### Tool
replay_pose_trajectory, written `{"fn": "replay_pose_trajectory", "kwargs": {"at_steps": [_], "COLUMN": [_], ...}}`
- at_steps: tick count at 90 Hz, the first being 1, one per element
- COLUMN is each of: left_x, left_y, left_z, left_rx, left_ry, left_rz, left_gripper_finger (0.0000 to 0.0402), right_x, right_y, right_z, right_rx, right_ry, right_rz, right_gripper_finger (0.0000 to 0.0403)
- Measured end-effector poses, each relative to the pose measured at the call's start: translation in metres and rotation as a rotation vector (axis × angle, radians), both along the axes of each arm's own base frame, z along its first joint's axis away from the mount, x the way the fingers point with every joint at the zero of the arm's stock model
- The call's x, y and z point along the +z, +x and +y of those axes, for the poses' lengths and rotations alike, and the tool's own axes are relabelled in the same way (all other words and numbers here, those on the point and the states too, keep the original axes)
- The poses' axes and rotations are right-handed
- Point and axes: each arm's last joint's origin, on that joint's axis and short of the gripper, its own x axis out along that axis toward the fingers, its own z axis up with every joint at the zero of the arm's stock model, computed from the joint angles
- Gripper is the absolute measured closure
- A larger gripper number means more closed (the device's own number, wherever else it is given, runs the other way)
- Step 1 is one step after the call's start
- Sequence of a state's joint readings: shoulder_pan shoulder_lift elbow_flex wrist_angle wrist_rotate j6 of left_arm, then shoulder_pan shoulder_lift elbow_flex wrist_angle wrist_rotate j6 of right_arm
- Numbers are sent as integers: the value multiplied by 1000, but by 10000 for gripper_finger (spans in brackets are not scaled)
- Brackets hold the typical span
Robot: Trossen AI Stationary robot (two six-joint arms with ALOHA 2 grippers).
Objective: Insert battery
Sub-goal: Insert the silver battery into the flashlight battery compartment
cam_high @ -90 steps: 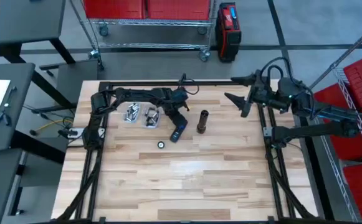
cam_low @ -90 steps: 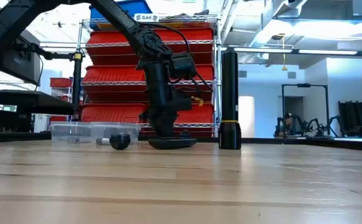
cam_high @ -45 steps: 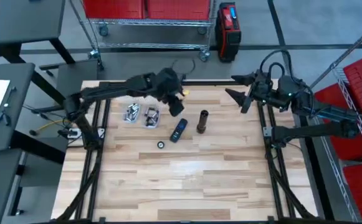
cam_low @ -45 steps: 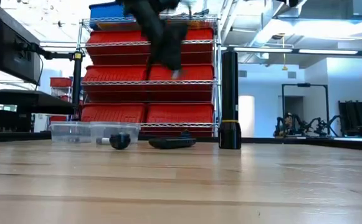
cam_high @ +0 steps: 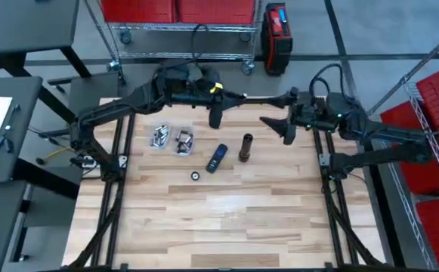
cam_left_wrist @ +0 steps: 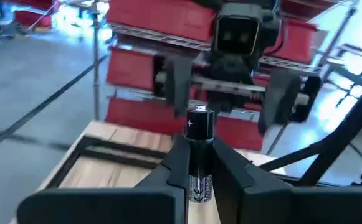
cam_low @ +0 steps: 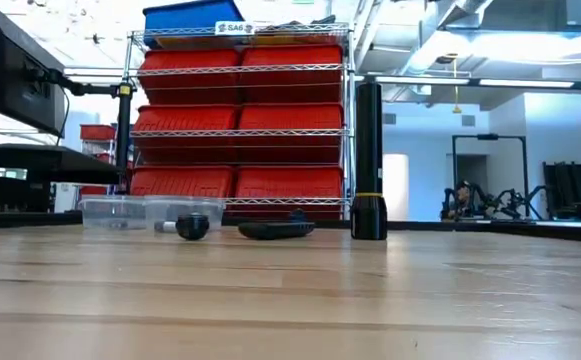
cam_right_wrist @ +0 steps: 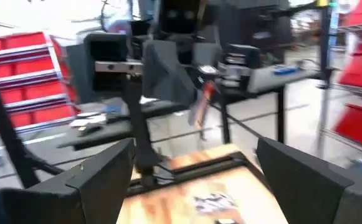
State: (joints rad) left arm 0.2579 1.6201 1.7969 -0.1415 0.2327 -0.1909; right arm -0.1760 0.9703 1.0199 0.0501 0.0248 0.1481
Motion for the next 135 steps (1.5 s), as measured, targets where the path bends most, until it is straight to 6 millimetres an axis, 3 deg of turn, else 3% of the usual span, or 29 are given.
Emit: {"fn": "replay_pose_trajectory", "kwargs": {"at_steps": [44, 62, 72, 93, 106, 121, 135], "left_x": [7, 6, 6, 6, 6, 6, 6], "left_y": [5, 4, 5, 5, 4, 4, 4], "left_z": [-17, -17, -17, -17, -17, -17, -17], "left_rx": [-51, -44, -44, -37, -39, -43, -43], "left_ry": [26, 41, 50, 56, 68, 66, 65], "left_rz": [-79, -69, -68, -66, -68, -69, -68], "left_gripper_finger": [384, 386, 385, 385, 385, 385, 385], "right_x": [-6, -2, -3, -4, -4, -4, -7], "right_y": [40, 43, 43, 44, 44, 44, 48], "right_z": [-4, -5, -5, -3, -3, -2, -2], "right_rx": [53, 52, 51, 60, 62, 67, 69], "right_ry": [-25, -37, -36, -34, -35, -34, -31], "right_rz": [-109, -172, -168, -160, -160, -160, -145], "right_gripper_finger": [119, 138, 175, 291, 333, 340, 320]}}
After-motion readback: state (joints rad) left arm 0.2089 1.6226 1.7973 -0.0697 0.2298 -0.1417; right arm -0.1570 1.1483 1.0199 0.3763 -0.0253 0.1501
